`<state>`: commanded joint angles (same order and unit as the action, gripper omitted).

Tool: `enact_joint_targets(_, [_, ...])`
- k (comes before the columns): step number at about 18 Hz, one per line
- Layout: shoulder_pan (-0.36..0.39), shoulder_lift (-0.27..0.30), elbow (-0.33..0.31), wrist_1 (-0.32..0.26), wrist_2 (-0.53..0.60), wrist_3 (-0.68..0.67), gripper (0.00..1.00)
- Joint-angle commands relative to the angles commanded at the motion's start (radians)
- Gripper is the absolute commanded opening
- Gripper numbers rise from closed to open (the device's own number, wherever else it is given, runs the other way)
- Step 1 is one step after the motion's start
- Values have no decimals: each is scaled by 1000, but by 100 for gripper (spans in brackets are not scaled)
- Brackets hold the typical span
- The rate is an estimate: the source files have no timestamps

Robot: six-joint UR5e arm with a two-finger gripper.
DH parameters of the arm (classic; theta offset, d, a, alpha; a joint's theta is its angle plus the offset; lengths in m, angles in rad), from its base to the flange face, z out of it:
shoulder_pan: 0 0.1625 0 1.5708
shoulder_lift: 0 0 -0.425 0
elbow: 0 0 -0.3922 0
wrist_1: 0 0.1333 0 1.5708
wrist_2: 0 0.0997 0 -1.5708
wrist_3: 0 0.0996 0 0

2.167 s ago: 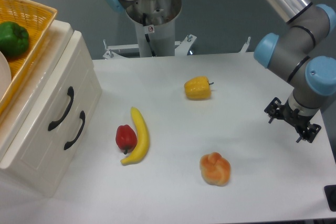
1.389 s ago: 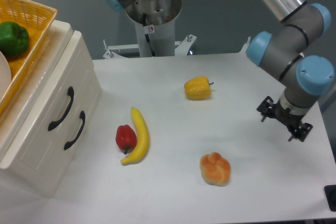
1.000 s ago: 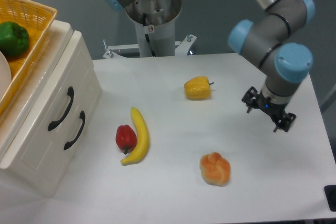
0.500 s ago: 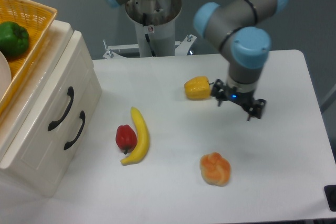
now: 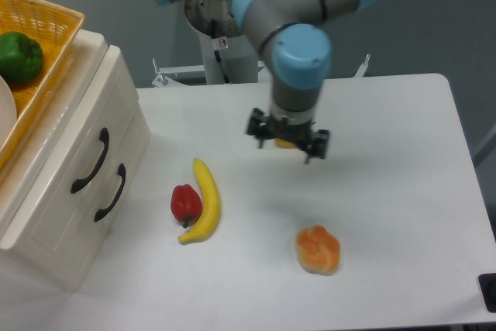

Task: Slide open the top white drawer
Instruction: 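Lower the gripper onto the black handle of the upper drawer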

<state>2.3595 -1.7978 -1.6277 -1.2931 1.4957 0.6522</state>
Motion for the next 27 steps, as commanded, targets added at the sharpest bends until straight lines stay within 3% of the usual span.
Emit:
enact_joint_targets(4, [-54, -5, 37, -27, -148, -68, 100])
enact_joint_targets(9, [-89, -26, 129, -196, -329, -75, 100])
enact_joint_targets(12, [-118, -28, 126, -206, -400, -77, 100])
enact_joint_targets(16, [-143, -69, 126, -207, -408, -77, 100])
enact_joint_targets(27, [-143, -92, 130, -203, -473, -89, 100])
